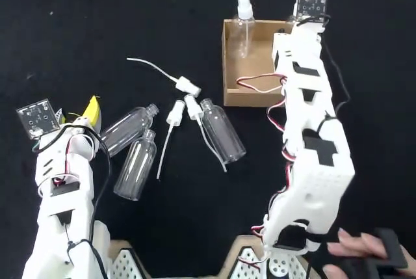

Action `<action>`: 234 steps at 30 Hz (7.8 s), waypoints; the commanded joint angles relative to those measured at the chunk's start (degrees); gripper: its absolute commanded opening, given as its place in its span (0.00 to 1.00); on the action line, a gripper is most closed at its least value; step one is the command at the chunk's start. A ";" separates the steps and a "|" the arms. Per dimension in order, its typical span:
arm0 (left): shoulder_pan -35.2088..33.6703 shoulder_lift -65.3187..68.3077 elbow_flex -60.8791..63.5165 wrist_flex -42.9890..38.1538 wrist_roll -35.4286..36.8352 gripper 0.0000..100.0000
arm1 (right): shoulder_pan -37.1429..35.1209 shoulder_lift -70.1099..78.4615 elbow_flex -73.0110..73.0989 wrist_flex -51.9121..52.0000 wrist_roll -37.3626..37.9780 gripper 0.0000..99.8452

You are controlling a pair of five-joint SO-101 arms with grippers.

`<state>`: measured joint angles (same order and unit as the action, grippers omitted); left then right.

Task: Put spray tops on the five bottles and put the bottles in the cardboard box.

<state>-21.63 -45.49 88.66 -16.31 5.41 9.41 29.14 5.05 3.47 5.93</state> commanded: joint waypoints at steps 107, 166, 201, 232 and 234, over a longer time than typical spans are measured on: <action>1.01 -0.62 -1.01 -1.58 -0.09 0.28 | 12.92 -14.20 -18.42 54.42 4.84 0.14; 1.89 -0.62 -1.01 -1.58 -0.44 0.28 | 9.93 -8.31 -15.43 56.00 6.24 0.16; 1.89 -0.62 -0.92 -1.58 -0.53 0.28 | 8.44 -8.84 -9.98 54.24 8.00 0.16; 1.89 -0.62 -1.01 -1.58 -0.53 0.28 | 7.12 -12.00 -9.63 56.62 8.00 0.16; 1.89 -0.62 -1.01 -1.58 -0.53 0.28 | 6.51 -12.53 -9.63 57.23 7.91 0.16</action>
<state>-20.31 -45.49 88.66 -16.40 5.41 18.20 21.41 -4.62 59.65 14.11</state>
